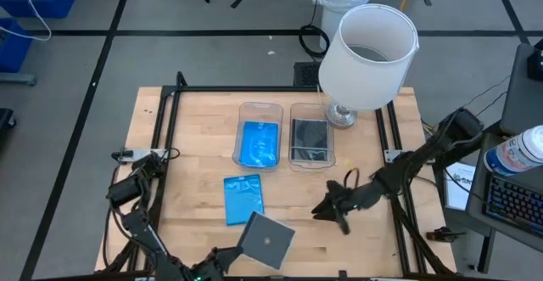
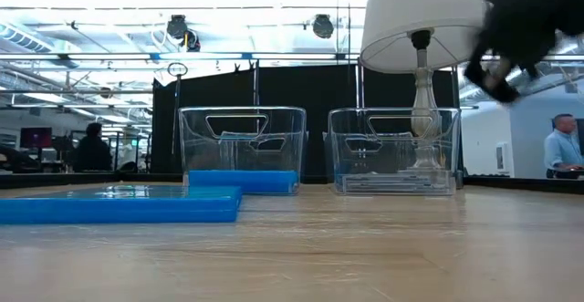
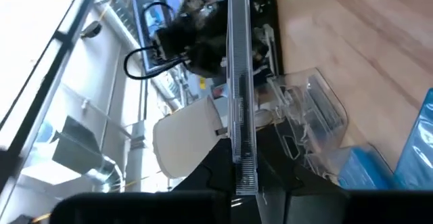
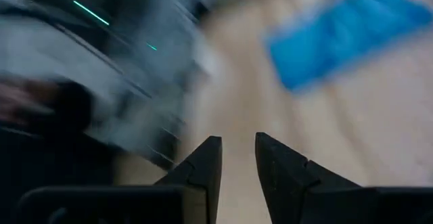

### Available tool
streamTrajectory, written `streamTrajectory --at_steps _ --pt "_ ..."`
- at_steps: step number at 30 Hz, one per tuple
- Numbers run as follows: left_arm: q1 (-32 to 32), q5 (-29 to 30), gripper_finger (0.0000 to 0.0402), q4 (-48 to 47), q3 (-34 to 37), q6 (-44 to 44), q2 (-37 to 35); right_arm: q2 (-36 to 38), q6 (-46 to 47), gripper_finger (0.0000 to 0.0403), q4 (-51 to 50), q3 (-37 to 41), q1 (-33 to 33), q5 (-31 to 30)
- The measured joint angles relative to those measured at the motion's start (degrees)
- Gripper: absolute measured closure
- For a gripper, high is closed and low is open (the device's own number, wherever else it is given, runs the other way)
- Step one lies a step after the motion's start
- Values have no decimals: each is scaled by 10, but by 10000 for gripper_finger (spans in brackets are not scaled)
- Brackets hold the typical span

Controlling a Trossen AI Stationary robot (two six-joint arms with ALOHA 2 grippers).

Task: Pick & place jewel cases by type
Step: Put the black cd case into the right transparent bin

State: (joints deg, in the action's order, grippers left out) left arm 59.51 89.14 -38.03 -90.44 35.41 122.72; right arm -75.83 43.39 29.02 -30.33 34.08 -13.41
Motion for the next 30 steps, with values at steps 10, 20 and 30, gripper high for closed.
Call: streamTrajectory --at_steps 10,20,30 --pt "-13 9 345 17 21 5 0 26 -33 272 219 56 -25 59" --pt "-36 9 364 16 21 36 0 -15 111 145 280 56 -42 69" --pt "-60 9 363 17 21 46 0 -71 215 140 291 56 -46 40"
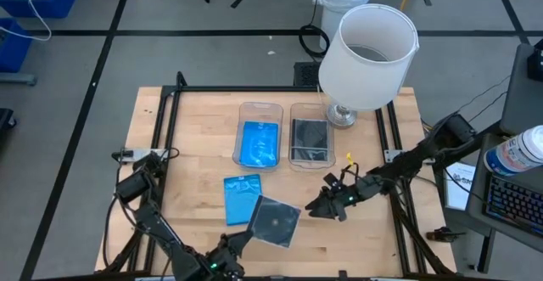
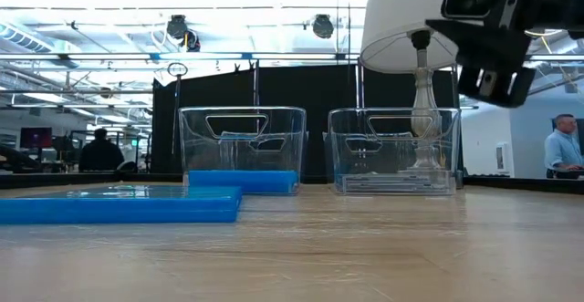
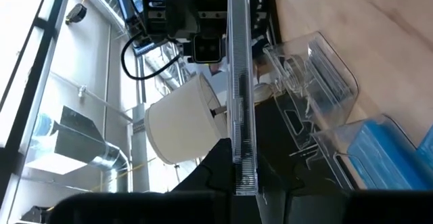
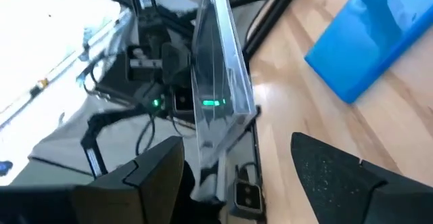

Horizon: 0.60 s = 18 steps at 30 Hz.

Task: Pick & place jewel cases by type
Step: Put the black cd case into the right transparent bin

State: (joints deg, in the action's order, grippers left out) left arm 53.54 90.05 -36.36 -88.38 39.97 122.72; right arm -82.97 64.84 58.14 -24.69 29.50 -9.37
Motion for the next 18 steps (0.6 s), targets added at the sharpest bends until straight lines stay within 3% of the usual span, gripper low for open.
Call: streamTrajectory --at_steps 6,18 --pt "-6 0 355 0 0 -3 0 -43 8 141 71 -8 -8 -10" --pt "-15 0 353 0 0 -28 0 -53 -14 174 49 -51 -27 22"
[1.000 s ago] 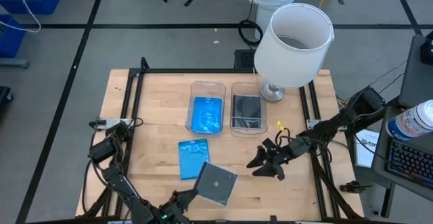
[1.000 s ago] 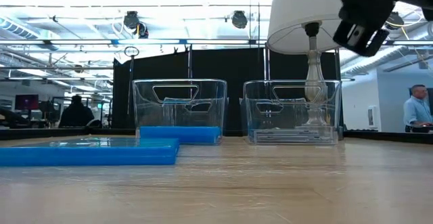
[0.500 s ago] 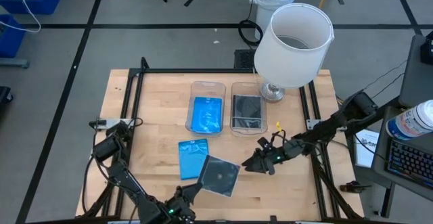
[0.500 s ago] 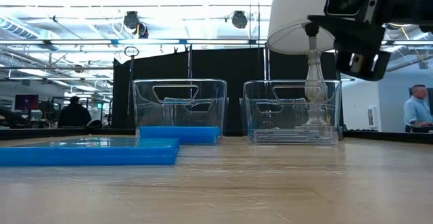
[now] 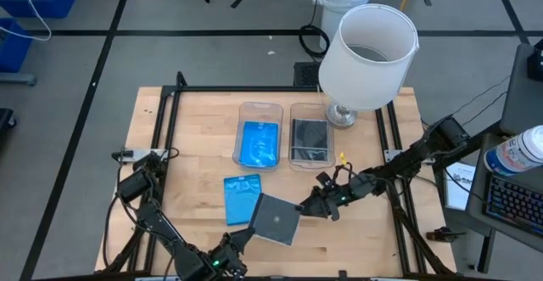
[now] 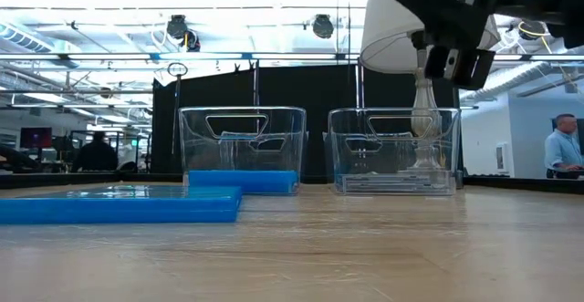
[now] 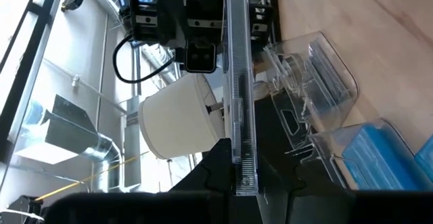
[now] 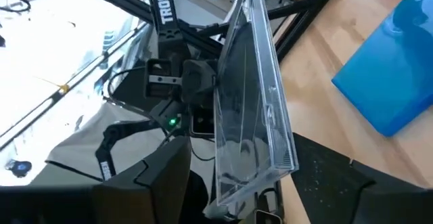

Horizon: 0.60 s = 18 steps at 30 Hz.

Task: Pick & place jewel cases by type
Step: Put the black cd case into the right transparent bin

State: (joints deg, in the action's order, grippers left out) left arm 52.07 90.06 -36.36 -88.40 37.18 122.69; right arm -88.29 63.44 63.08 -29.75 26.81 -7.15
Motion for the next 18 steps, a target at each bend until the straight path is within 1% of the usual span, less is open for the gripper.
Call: streamTrajectory --at_steps 5,11,15,18 --pt "-7 0 363 0 0 0 0 0 -12 190 -12 -6 -3 13" --pt "-17 0 354 1 0 -2 -1 0 -40 211 -13 -6 -7 13" --pt "-19 1 360 1 0 -10 -1 0 -56 237 -13 -6 -10 13" --pt "-18 2 362 1 0 -17 -1 0 -63 266 -13 -6 -10 12"
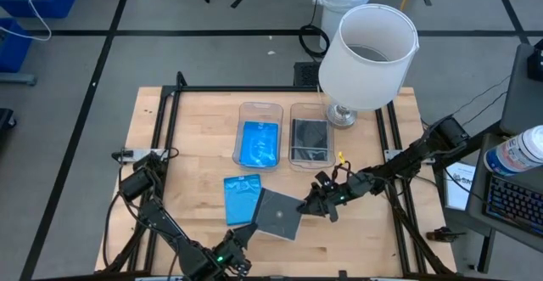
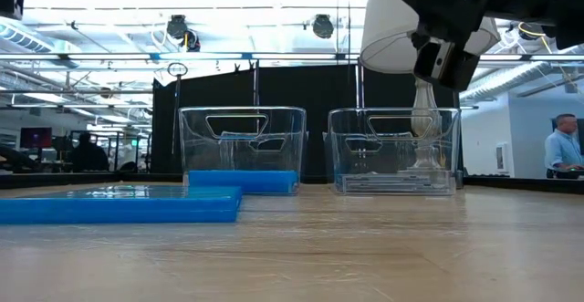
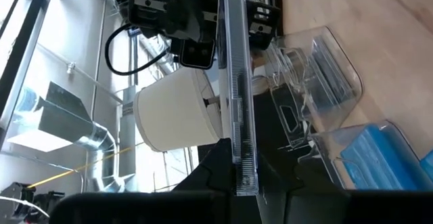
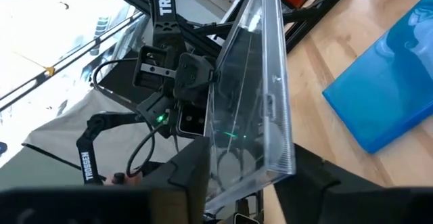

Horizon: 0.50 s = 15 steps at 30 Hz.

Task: Pick & place jewel cases by type
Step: Put the black cd case into the right transparent bin

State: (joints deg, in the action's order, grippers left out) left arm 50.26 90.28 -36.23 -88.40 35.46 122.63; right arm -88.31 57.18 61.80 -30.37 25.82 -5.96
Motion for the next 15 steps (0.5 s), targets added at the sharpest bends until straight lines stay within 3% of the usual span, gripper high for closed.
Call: streamTrajectory --at_steps 9,15 --pt "1 3 358 -3 0 5 0 0 -22 372 10 0 0 1" --pt "2 -3 340 -1 0 -19 0 0 -31 375 10 0 0 2"
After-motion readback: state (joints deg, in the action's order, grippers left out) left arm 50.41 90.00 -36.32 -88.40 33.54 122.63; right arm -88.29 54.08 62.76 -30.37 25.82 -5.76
